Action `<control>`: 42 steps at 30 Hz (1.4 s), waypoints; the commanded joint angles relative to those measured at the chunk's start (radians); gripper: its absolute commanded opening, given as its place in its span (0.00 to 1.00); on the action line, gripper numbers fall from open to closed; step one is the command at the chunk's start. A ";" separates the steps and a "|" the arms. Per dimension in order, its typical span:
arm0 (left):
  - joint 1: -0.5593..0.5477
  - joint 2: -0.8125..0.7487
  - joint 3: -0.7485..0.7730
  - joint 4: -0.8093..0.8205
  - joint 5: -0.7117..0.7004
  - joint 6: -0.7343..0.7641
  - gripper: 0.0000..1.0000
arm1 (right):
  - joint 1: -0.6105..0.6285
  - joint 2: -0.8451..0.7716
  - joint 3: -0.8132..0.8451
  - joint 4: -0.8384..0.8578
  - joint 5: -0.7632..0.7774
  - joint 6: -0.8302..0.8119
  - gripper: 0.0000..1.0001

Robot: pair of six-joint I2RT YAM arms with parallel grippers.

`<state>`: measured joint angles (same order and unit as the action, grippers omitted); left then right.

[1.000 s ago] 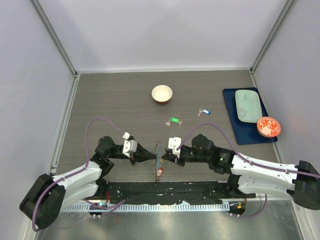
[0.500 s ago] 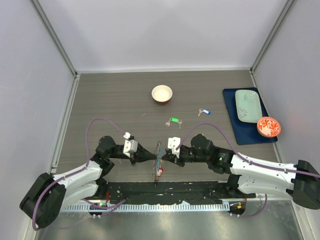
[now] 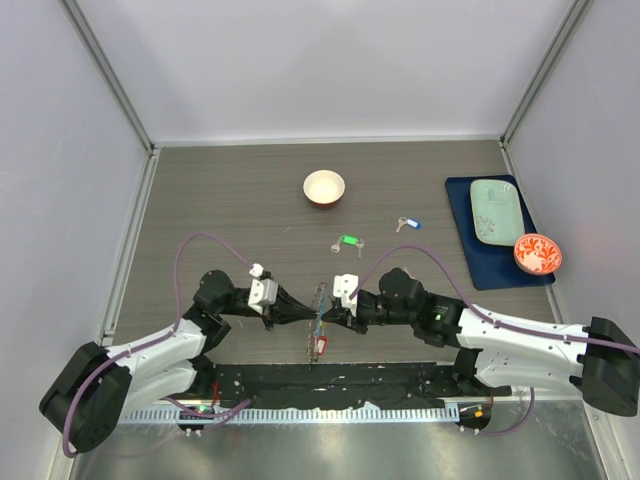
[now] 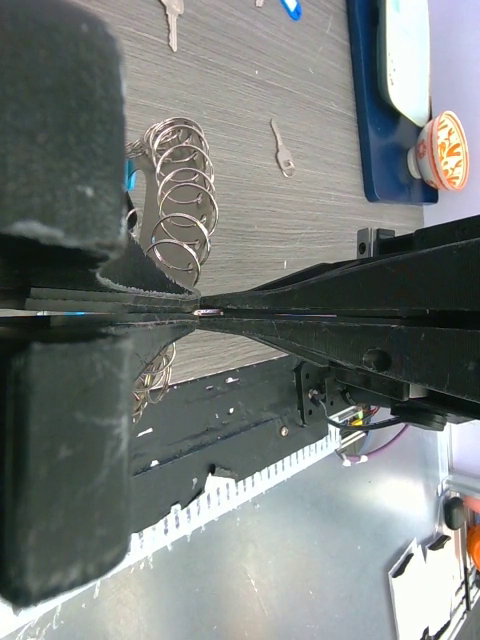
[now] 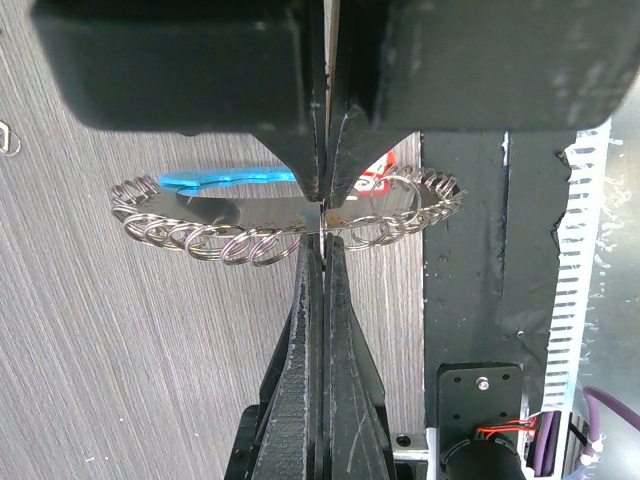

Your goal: Put the keys on the keyring

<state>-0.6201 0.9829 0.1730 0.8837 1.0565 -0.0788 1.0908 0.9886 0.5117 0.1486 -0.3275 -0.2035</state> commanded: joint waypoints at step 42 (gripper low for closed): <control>-0.010 -0.029 0.029 -0.046 -0.073 0.036 0.00 | 0.004 -0.030 0.039 0.102 -0.025 -0.010 0.01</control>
<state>-0.6281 0.9668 0.1741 0.8101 1.0088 -0.0620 1.0908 0.9535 0.4992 0.1574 -0.3202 -0.2062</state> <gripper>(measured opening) 0.009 0.030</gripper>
